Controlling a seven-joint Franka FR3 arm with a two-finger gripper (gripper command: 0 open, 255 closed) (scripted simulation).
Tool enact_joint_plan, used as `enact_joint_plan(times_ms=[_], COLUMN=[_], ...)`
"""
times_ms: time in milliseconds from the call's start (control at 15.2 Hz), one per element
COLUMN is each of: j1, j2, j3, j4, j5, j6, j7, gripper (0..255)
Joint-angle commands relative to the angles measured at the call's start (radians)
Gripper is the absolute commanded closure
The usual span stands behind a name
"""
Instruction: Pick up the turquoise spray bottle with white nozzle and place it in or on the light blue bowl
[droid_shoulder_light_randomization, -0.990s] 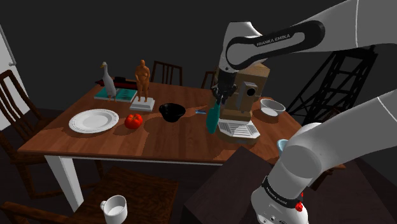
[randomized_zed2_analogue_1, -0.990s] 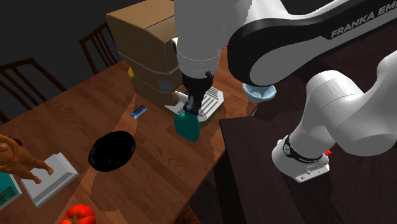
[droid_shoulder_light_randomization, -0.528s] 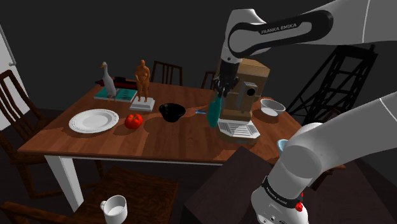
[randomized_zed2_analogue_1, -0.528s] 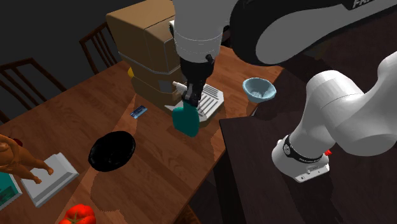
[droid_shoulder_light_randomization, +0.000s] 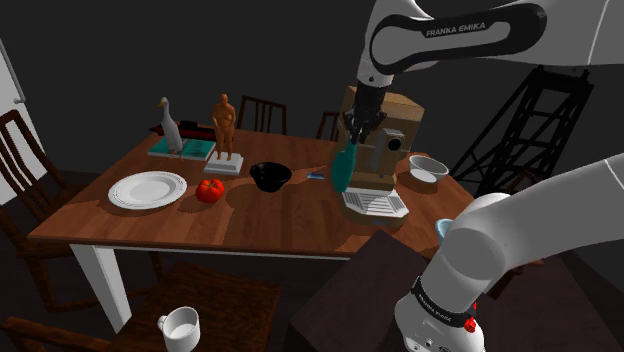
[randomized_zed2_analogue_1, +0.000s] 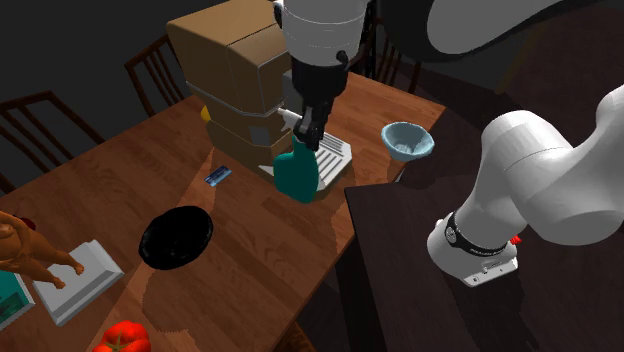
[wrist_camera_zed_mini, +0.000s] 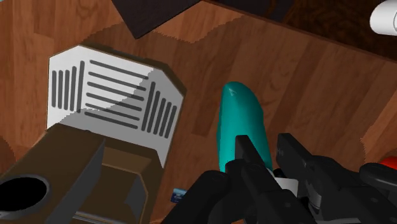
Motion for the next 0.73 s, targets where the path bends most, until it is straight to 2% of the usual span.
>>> enact_joint_plan(times_ms=[0, 660], j1=[-0.015, -0.118], j2=[-0.047, -0.293], j3=[-0.024, -0.177], j4=[-0.016, -0.088], j5=[-0.014, -0.132], j6=[-0.026, -0.169], j7=[-0.034, -0.238], gripper=[255, 255])
